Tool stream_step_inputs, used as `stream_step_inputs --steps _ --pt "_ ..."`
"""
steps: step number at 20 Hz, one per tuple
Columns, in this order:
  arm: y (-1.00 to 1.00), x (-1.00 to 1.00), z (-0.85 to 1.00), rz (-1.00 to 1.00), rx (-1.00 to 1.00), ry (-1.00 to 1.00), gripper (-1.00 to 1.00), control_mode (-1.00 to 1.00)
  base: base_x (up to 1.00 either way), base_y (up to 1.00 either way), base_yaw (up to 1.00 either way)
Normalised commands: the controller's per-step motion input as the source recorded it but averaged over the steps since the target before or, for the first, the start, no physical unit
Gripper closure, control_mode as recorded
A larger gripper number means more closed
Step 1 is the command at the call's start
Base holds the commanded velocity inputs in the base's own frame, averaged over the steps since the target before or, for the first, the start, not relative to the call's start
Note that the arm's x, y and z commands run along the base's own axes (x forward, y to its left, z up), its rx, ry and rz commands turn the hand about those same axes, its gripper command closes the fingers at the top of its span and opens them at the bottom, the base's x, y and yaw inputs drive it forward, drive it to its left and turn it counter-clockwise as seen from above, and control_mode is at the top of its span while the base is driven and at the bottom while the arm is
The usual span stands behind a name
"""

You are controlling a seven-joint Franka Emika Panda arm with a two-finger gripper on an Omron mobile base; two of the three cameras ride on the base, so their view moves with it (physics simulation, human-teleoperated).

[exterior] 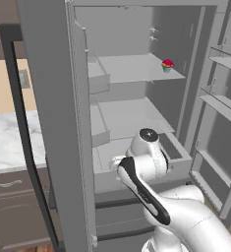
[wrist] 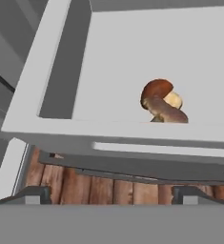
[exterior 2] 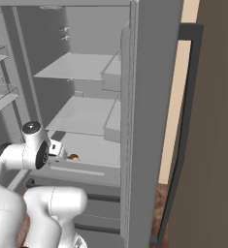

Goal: Place the mushrooms inside the fridge drawer. Close the drawer after placing the vegetables.

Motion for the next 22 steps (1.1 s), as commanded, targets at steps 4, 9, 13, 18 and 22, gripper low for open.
stream_step_inputs --steps 4,9,13,18,22 --pt "-0.29 0.54 -0.51 0.0 0.07 -0.17 -1.0 -1.0 0.0 0.0 0.0" --pt "-0.37 -0.33 -0.24 -0.02 0.14 -0.12 -1.0 -1.0 0.0 0.0 0.0" --pt "-0.05 -0.87 -0.18 -0.12 0.08 0.04 -1.0 -1.0 0.0 0.0 0.0" --pt "0.0 -0.04 -0.87 -0.07 0.0 0.07 -1.0 -1.0 0.0 0.0 0.0" --pt "0.0 -0.04 -1.0 -0.01 0.0 0.01 -1.0 -1.0 0.0 0.0 0.0"
